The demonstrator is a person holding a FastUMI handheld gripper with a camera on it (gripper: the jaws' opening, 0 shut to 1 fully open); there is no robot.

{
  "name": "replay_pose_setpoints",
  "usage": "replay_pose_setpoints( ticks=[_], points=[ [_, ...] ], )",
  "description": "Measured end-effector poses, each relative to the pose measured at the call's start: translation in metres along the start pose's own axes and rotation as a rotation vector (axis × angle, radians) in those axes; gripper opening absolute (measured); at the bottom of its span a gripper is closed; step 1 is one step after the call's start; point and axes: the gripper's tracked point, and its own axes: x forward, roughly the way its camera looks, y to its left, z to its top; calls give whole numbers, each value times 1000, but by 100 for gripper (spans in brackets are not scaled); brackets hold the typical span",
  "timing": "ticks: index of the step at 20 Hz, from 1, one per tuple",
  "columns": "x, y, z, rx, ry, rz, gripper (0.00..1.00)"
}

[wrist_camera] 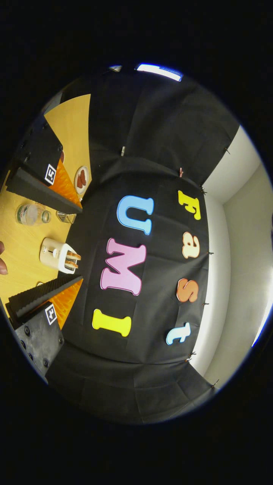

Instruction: Take the bottle from table, then pour the juice into the cup, finally place the bottle on the coaster

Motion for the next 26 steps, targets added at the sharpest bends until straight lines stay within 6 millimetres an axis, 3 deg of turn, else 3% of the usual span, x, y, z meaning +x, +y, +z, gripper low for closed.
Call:
replay_pose_setpoints(
  ticks=[15,20,26],
  points=[
    [30,58,-189,118,178,25,97],
    [38,75,-228,125,218,29,98],
    [56,77,-260,159,260,-25,98]
  ],
)
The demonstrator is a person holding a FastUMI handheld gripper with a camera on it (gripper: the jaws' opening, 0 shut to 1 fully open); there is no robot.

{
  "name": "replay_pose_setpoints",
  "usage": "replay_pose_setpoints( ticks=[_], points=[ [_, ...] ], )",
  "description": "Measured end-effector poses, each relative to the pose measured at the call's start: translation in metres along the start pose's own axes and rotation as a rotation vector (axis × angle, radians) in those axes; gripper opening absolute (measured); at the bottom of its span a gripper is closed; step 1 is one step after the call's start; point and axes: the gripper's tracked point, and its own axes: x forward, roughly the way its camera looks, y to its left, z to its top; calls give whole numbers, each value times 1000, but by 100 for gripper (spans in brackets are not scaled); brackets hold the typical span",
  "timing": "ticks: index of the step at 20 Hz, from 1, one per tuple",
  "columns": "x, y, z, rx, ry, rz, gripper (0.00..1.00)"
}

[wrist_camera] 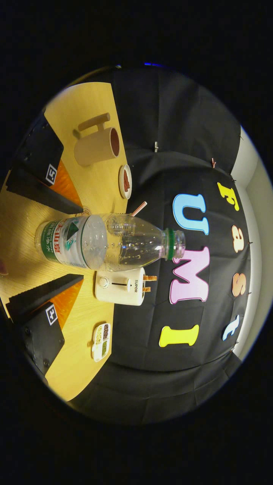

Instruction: Take the bottle from table, then pour the juice into the cup, finally place the bottle on the coaster

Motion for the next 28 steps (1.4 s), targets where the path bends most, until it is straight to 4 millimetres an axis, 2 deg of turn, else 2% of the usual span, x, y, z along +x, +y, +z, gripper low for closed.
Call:
replay_pose_setpoints(
  ticks=[5,7,8,10,13,17,22,24,28],
  points=[
    [14,-2,6,41,-26,-36,97],
    [20,-5,5,52,-22,-60,90],
    [23,-6,7,54,-17,-74,78],
    [22,-9,7,59,19,-109,76],
    [16,-10,16,56,42,-140,74],
    [5,-16,49,-16,29,-193,72],
    [-5,-7,104,-193,-2,-219,70],
    [-10,-3,116,-239,15,-232,70],
    [-18,15,132,-346,49,-233,70]
  ],
)
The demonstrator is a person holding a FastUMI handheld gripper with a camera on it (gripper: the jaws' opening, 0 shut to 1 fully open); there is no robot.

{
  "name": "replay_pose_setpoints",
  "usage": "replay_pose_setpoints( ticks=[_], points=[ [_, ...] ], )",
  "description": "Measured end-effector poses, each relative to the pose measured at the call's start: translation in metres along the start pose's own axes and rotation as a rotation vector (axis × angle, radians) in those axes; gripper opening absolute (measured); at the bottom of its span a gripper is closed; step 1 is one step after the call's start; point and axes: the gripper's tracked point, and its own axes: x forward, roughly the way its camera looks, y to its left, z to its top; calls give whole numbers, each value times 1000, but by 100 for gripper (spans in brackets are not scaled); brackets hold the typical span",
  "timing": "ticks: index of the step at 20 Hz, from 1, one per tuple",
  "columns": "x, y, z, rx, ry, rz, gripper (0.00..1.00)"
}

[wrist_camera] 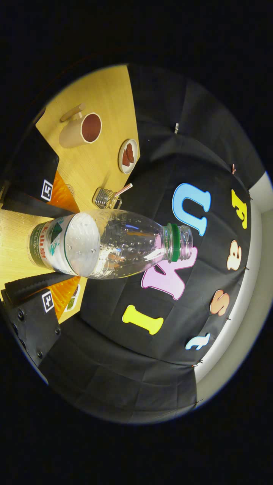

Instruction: Take the bottle from table, then pour the juice into the cup, finally place the bottle on the coaster

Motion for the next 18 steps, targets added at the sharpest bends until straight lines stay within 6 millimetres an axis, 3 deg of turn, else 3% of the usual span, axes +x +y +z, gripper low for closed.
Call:
replay_pose_setpoints(
  ticks=[10,18],
  points=[
    [-5,42,5,-335,17,68,70],
    [10,71,-18,-585,74,116,70]
  ],
)
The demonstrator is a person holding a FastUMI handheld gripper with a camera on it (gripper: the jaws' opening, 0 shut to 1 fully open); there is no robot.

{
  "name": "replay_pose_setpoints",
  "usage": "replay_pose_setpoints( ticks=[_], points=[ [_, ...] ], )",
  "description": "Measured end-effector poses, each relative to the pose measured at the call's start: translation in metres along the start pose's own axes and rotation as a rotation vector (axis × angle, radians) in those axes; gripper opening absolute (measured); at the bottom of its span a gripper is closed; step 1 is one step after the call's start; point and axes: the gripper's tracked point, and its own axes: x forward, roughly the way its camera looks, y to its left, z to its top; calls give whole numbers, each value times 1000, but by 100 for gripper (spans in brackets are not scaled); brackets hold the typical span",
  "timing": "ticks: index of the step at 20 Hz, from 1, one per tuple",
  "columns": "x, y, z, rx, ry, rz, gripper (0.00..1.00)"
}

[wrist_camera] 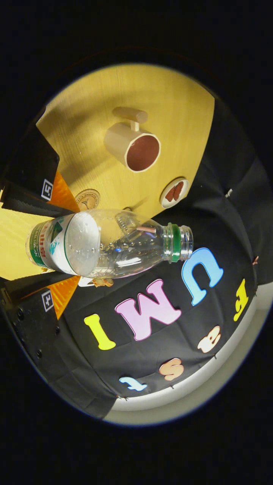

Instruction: Take the bottle from table, then pour the juice into the cup, finally place the bottle on the coaster

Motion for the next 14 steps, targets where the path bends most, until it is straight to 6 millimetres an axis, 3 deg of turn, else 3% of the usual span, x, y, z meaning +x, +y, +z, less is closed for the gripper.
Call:
replay_pose_setpoints(
  ticks=[9,14],
  points=[
    [19,15,6,-253,36,23,70],
    [24,18,-7,-346,95,39,70]
  ],
)
